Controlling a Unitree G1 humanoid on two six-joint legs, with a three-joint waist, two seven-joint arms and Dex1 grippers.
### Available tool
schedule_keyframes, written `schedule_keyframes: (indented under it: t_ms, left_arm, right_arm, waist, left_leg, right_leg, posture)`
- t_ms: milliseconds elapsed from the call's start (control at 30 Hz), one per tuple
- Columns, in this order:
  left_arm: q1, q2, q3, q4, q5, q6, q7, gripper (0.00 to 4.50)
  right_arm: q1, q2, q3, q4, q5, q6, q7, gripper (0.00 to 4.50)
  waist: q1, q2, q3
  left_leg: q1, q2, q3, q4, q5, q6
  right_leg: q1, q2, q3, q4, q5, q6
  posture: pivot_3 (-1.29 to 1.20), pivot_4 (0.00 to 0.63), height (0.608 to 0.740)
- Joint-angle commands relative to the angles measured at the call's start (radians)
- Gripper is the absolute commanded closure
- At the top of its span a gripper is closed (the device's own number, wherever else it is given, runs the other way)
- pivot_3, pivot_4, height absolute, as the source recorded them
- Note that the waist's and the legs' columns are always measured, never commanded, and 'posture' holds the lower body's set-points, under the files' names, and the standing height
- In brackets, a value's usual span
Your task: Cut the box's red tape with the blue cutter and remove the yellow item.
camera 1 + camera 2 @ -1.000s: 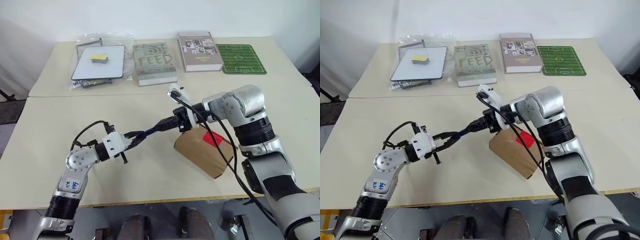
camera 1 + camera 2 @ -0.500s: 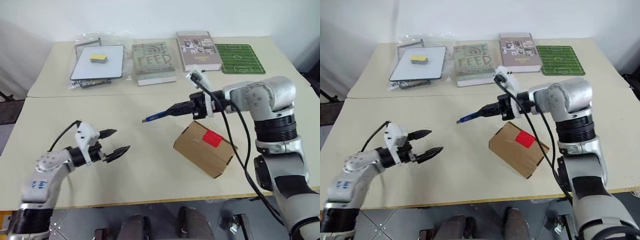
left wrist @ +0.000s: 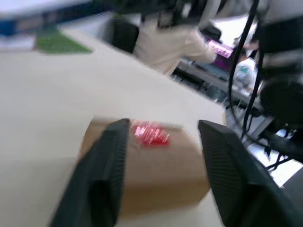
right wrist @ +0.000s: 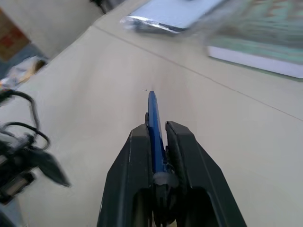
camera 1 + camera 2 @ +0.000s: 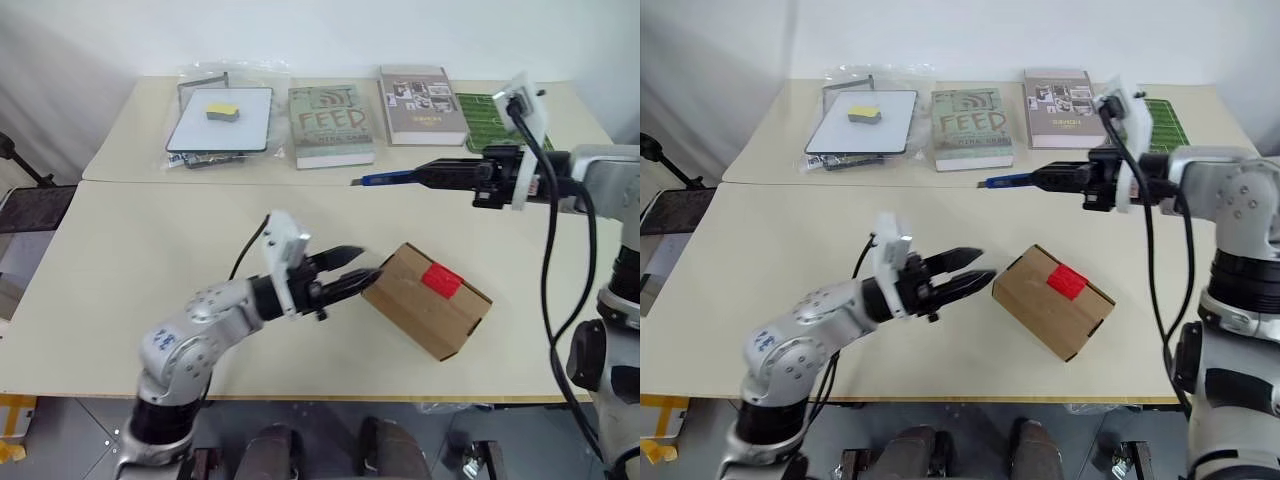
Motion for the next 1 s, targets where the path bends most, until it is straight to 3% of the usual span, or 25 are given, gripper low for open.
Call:
schedule_keyframes:
  t_ms: [33, 133, 167, 333, 1000]
  left_arm:
    - [-0.064, -0.033, -0.052, 0.036, -0.003, 0.053, 0.025, 3.36]
    - [-0.124, -0.031, -0.111, 0.116, 0.029, 0.11, 0.021, 4.35]
    - [-0.14, -0.02, -0.135, 0.144, 0.048, 0.128, 0.018, 4.45]
    - [-0.204, 0.033, -0.221, 0.236, 0.135, 0.163, -0.012, 4.45]
    - [-0.274, 0.005, -0.229, 0.35, 0.213, 0.157, -0.124, 4.45]
  right_arm:
    - [0.051, -0.071, -0.062, -0.105, 0.026, 0.006, -0.019, 4.34]
    - [0.117, -0.126, -0.085, -0.172, 0.042, 0.032, -0.035, 4.34]
    - [0.141, -0.147, -0.087, -0.198, 0.045, 0.037, -0.039, 4.34]
    - [0.216, -0.198, -0.126, -0.3, 0.083, 0.072, -0.054, 4.34]
    - [0.356, -0.231, -0.189, -0.386, 0.124, 0.114, -0.133, 4.34]
  waist:
    - [0.0, 0.0, 0.0]
    - [0.001, 0.0, 0.0]
    - [0.001, 0.0, 0.0]
    - [0.0, 0.0, 0.0]
    - [0.005, 0.0, 0.0]
  left_leg:
    - [0.0, 0.0, 0.001, 0.0, 0.0, 0.0]
    - [0.0, 0.001, 0.002, 0.002, 0.0, 0.001]
    - [0.0, 0.001, 0.002, 0.003, 0.001, 0.001]
    - [0.0, 0.0, 0.003, 0.003, 0.001, 0.001]
    - [-0.004, 0.001, 0.001, 0.005, 0.002, 0.002]
  right_leg:
    - [0.0, 0.0, 0.0, 0.0, 0.0, 0.0]
    - [0.0, 0.0, 0.001, 0.0, 0.0, 0.0]
    - [0.0, 0.0, 0.001, 0.0, 0.0, 0.0]
    - [0.0, 0.0, 0.003, -0.001, 0.0, 0.0]
    - [0.0, 0.0, 0.001, -0.003, 0.0, 0.0]
  posture:
    - [0.0, 0.15, 0.74]
    - [0.0, 0.15, 0.74]
    - [0.0, 0.15, 0.74]
    - [0.0, 0.15, 0.74]
    - [0.0, 0.15, 0.74]
